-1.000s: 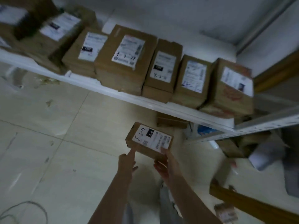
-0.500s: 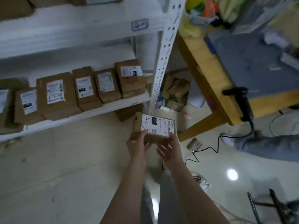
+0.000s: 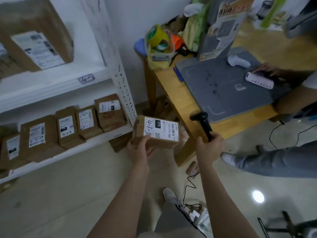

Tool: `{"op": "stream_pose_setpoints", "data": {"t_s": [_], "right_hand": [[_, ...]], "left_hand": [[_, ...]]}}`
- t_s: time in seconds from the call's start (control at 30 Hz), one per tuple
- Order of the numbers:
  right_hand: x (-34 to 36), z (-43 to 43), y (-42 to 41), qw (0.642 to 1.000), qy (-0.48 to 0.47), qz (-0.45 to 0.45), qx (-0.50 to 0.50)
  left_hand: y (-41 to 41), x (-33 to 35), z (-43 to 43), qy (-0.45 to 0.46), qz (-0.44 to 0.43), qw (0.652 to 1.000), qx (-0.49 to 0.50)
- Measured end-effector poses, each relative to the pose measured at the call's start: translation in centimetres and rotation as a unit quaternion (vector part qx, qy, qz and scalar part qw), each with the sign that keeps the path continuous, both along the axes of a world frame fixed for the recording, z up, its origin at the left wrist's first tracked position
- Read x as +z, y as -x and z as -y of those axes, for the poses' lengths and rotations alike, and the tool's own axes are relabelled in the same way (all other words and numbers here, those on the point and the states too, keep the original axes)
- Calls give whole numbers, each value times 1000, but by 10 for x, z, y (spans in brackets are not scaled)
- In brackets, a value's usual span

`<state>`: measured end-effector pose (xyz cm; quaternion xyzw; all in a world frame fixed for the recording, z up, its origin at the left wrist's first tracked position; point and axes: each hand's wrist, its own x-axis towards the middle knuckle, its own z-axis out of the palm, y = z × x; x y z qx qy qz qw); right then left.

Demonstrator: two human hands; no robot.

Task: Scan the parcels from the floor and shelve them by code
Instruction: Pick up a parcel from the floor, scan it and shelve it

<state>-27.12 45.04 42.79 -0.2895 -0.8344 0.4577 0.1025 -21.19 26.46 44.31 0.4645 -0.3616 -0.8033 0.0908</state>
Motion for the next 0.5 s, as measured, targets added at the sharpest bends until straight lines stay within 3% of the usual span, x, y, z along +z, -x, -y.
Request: {"op": "stream_pose_setpoints", "data": {"t_s": [0.1, 0.23, 0.4, 0.5], "right_hand": [[-2, -26, 35, 994, -66, 76, 54], [-9, -36, 72, 972, 2, 174, 158], [-9, -41, 89, 949, 10, 205, 241], [-3, -35, 88, 947, 91, 199, 234]], "left_hand": [[16, 5, -14, 7, 10, 1000, 14], [35, 9, -26, 14, 15, 999, 31], [50, 23, -18, 20, -1, 999, 45], [50, 30, -6, 28, -1, 999, 43]]}}
